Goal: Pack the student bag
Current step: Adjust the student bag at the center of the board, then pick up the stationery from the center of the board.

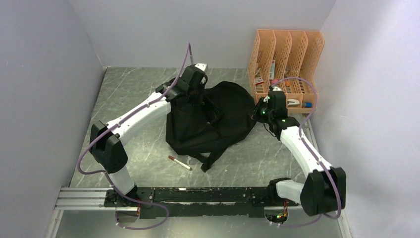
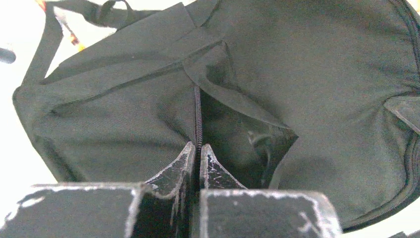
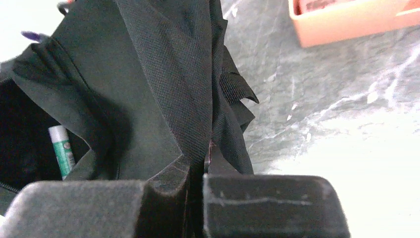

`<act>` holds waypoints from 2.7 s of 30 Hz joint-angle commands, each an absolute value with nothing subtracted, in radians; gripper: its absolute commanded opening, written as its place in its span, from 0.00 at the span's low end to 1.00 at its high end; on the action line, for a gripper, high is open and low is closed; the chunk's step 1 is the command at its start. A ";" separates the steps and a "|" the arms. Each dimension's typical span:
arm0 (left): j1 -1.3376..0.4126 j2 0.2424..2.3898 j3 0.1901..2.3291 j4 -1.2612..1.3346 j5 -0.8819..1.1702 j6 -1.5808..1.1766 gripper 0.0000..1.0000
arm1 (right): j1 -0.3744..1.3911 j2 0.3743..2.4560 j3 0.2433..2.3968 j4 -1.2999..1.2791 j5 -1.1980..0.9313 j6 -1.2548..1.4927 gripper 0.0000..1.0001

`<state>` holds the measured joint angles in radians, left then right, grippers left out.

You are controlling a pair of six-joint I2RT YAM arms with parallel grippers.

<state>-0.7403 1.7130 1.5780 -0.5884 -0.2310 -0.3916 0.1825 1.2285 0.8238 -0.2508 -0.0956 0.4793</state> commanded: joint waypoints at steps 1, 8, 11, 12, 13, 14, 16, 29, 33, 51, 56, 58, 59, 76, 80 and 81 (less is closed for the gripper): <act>-0.743 1.717 1.751 -0.583 -0.168 -0.364 0.05 | 0.160 1.101 0.865 -0.244 0.008 0.531 0.00; -0.783 1.770 1.849 -0.586 -0.122 -0.346 0.05 | 0.158 1.031 0.867 -0.319 0.059 0.532 0.00; -0.796 1.793 1.834 -0.567 -0.098 -0.338 0.05 | 0.158 1.027 0.834 -0.339 0.050 0.530 0.00; -0.797 1.801 1.822 -0.560 -0.090 -0.338 0.05 | 0.158 1.028 0.821 -0.345 0.040 0.531 0.00; -0.797 1.807 1.811 -0.553 -0.082 -0.337 0.05 | 0.158 1.027 0.804 -0.350 0.027 0.533 0.00; -0.797 1.814 1.798 -0.548 -0.071 -0.333 0.05 | 0.158 1.024 0.789 -0.360 0.017 0.535 0.00; -0.798 1.830 1.773 -0.539 -0.042 -0.328 0.05 | 0.158 1.011 0.755 -0.371 0.005 0.543 0.00; -0.752 1.814 1.596 -0.466 -0.028 -0.346 0.05 | 0.159 1.011 0.745 -0.394 0.024 0.513 0.14; -0.736 1.807 1.589 -0.465 -0.011 -0.332 0.05 | 0.158 0.962 0.762 -0.384 0.076 0.517 0.36; -0.512 1.775 1.687 -0.425 -0.086 -0.377 0.45 | 0.158 0.923 0.786 -0.372 0.056 0.502 0.45; -0.467 1.923 1.840 -0.477 -0.216 -0.376 0.47 | 0.158 0.920 0.774 -0.365 0.020 0.497 0.45; -0.445 1.999 1.893 -0.492 -0.238 -0.382 0.46 | 0.160 0.919 0.768 -0.359 0.005 0.494 0.45; -0.435 2.034 1.917 -0.496 -0.248 -0.383 0.46 | 0.161 0.919 0.766 -0.358 0.004 0.493 0.46; -0.295 2.430 2.201 -0.500 -0.209 -0.443 0.46 | 0.162 0.916 0.738 -0.364 -0.094 0.487 0.47; -0.290 2.483 2.245 -0.499 -0.197 -0.439 0.46 | 0.161 0.914 0.735 -0.372 -0.099 0.486 0.47; -0.290 2.493 2.253 -0.501 -0.198 -0.438 0.46 | 0.161 0.912 0.735 -0.373 -0.101 0.486 0.47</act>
